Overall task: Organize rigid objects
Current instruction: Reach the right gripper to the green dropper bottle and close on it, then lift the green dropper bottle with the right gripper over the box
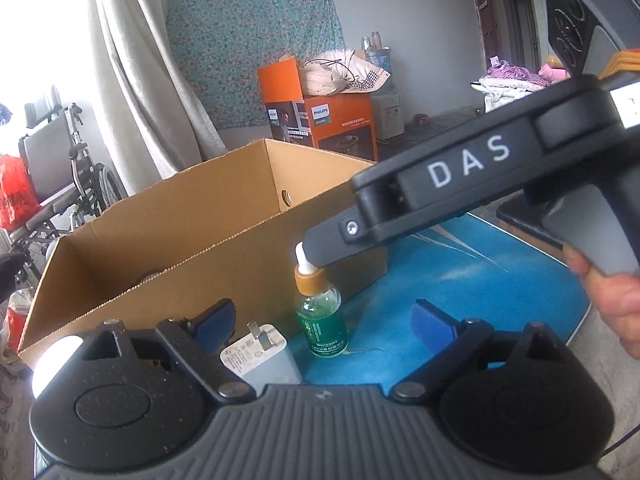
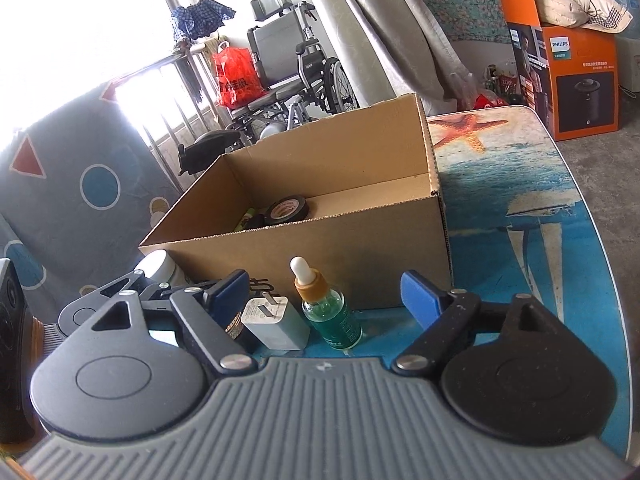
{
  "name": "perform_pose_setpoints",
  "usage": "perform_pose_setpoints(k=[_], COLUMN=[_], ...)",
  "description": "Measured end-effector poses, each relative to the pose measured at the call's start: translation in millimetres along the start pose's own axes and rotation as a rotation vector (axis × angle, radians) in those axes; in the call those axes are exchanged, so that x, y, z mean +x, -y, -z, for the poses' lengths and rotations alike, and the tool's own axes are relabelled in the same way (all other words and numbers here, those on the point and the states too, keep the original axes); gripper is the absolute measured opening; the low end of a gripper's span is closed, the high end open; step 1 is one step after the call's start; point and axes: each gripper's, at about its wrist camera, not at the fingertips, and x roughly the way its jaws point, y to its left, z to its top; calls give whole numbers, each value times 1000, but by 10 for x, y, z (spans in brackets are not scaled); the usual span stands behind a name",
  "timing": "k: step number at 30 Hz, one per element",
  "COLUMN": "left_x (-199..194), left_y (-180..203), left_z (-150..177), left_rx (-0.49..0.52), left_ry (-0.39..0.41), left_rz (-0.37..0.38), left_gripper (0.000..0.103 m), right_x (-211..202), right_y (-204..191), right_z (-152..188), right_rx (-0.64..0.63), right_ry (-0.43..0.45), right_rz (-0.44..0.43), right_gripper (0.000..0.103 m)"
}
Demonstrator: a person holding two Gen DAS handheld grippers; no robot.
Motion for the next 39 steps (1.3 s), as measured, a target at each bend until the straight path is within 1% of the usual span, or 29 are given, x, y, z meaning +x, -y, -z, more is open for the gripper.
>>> perform_pose_setpoints(k=[1, 2, 3, 4, 5, 6, 8, 10, 11, 12, 13, 15, 16, 19, 22, 26, 30, 33, 39], left_x=[21, 48, 78, 108, 131, 152, 192, 225, 252, 277, 297, 341, 339, 349, 370, 368, 351, 328, 430], left_y=[-8, -16, -29, -41, -53, -62, -85, -111, -124, -131, -132, -145, -150, -183, -187, -131, -80, -28, 73], left_z=[-7, -15, -22, -30, -38, -45, -61, -75, -79, -84, -84, -86, -80, -91, -108, -127, -136, -120, -100], left_rx=[2, 2, 0, -3, -5, -6, -9, -19, -24, -25, -23, -18, -20, -48, -78, -82, -106, -98, -53], left_ry=[-1, -5, -9, -13, -14, -14, -15, -12, -18, -25, -33, -49, -52, -57, -60, -64, -62, -59, -82], left_rz=[-2, -3, -1, 2, 5, 9, 27, 41, 49, 55, 59, 56, 57, 77, 104, 126, 166, 190, 171], left_gripper=[84, 81, 75, 70, 67, 62, 58, 53, 51, 45, 41, 38, 35, 32, 32, 32, 32, 32, 33], right_x=[52, 93, 131, 175, 214, 253, 326, 390, 419, 448, 476, 505, 506, 495, 460, 376, 257, 165, 90], right_y=[-2, -7, -11, -12, -12, -13, -7, 5, 14, 18, 23, 26, 20, 45, 60, 95, 160, 197, 243], right_z=[-14, -27, -34, -46, -55, -63, -76, -83, -88, -93, -97, -102, -97, -100, -95, -68, -33, 7, 44], right_rx=[-2, -3, -5, -6, -6, -8, -8, -2, 2, 5, 7, 9, 5, 6, 6, 4, 15, 15, 23], right_ry=[-8, -14, -20, -29, -35, -41, -52, -67, -74, -79, -85, -93, -92, -93, -93, -93, -95, -93, -86], right_rz=[-5, -10, -15, -21, -24, -26, -28, -38, -41, -45, -52, -57, -56, -55, -48, -32, -14, 6, 11], right_gripper=[72, 66, 61, 59, 55, 50, 45, 37, 31, 27, 27, 23, 23, 22, 22, 22, 22, 22, 22])
